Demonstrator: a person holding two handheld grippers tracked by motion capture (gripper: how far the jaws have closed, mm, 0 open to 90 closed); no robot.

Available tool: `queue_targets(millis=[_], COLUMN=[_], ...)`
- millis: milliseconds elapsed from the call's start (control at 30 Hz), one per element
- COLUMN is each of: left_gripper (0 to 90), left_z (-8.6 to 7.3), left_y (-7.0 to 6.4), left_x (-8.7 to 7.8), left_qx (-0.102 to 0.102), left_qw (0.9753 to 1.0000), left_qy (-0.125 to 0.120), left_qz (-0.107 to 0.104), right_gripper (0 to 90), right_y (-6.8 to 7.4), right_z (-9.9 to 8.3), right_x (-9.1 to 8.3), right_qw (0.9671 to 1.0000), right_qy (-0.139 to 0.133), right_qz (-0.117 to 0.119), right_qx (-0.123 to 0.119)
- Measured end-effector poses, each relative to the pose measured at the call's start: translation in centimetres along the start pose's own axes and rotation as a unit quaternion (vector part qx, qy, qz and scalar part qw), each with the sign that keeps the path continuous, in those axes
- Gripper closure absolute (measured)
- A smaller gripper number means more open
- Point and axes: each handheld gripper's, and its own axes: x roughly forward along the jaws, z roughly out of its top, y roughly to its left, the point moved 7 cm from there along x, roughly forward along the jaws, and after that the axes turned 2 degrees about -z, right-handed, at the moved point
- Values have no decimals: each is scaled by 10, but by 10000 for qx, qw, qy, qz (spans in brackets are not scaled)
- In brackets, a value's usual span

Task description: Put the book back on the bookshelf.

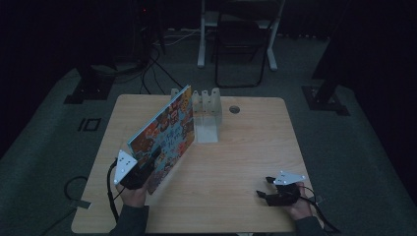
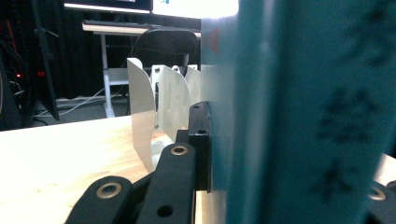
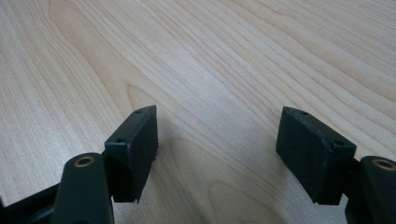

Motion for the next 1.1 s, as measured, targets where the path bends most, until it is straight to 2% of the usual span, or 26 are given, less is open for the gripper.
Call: queue_targets(millis=[433, 833, 1100], left_gripper=[814, 813, 814], left_z=[0, 2, 3], left_y=[-2, 2, 1], left_x=[4, 7, 15], left_qx=[143, 98, 180], left_qw=[9997, 9992, 9988], left_qy=[66, 45, 72], left_qz=[203, 381, 445], right_gripper=[288, 288, 287], right_y=[0, 0, 0], right_z=[0, 0, 0], right_x=[0, 0, 0], right_qw=[10000, 10000, 10000], right_qy=[2, 2, 2], right_qz=[1, 1, 1], right_qx=[2, 1, -4])
